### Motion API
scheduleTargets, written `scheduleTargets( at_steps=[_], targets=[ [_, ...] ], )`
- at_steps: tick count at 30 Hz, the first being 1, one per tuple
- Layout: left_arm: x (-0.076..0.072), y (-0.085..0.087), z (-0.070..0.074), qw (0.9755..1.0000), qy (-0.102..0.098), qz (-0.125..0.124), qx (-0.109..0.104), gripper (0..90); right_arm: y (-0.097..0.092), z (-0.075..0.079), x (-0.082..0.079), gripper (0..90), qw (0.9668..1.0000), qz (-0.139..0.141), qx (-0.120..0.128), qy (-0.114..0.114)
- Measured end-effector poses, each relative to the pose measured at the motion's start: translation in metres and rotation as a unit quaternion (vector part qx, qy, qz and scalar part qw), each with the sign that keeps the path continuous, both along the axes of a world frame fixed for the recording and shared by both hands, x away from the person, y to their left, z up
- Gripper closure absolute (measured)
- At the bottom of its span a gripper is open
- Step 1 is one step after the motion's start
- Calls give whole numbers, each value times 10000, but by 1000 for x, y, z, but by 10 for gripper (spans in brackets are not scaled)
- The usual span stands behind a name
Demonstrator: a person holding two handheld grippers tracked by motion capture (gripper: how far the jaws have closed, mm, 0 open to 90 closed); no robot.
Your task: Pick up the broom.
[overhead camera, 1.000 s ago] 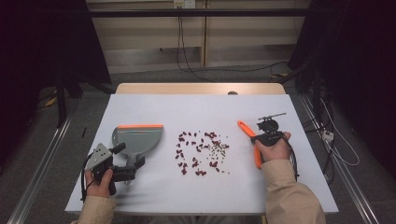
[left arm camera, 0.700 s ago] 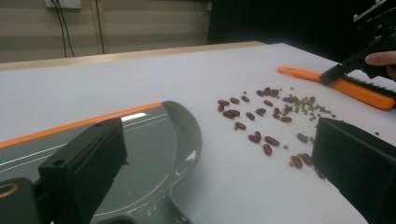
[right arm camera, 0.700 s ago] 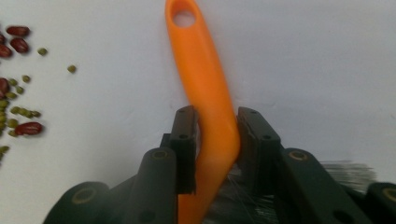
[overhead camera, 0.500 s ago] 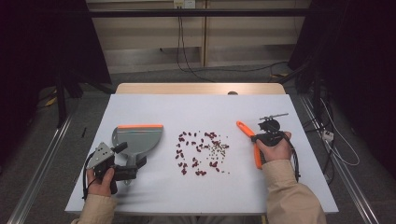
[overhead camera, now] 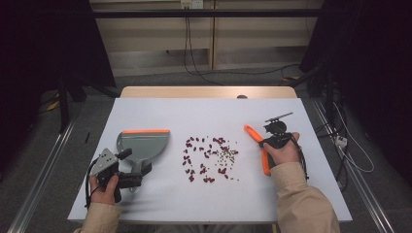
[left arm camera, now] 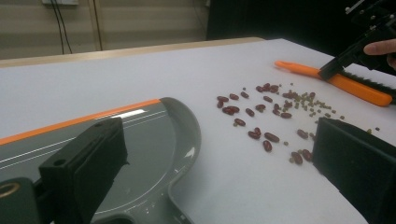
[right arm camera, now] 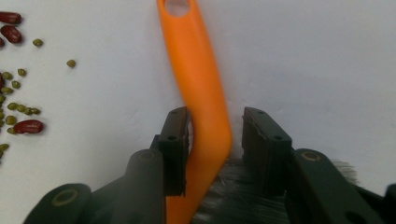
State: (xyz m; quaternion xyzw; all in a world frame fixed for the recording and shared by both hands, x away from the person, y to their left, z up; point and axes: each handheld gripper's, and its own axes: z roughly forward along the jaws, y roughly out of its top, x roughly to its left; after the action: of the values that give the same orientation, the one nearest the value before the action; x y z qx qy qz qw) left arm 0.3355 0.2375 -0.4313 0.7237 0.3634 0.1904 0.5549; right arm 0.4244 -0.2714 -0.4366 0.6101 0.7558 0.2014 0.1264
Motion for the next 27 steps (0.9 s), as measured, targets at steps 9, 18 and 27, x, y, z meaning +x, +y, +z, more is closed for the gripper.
scheduleTargets(
  at_steps=[9,18,27],
  targets=[
    [1,-1,0,10000,7,-23,8,32,7,2,21,673,9965,-57,-216,811],
    [1,-1,1,10000,-39,8,6,32,2,1,14,706,9987,4,-55,511],
    [-1,-1,3,10000,-68,23,-28,32,5,18,0,709,9995,251,84,-188]
  ],
)
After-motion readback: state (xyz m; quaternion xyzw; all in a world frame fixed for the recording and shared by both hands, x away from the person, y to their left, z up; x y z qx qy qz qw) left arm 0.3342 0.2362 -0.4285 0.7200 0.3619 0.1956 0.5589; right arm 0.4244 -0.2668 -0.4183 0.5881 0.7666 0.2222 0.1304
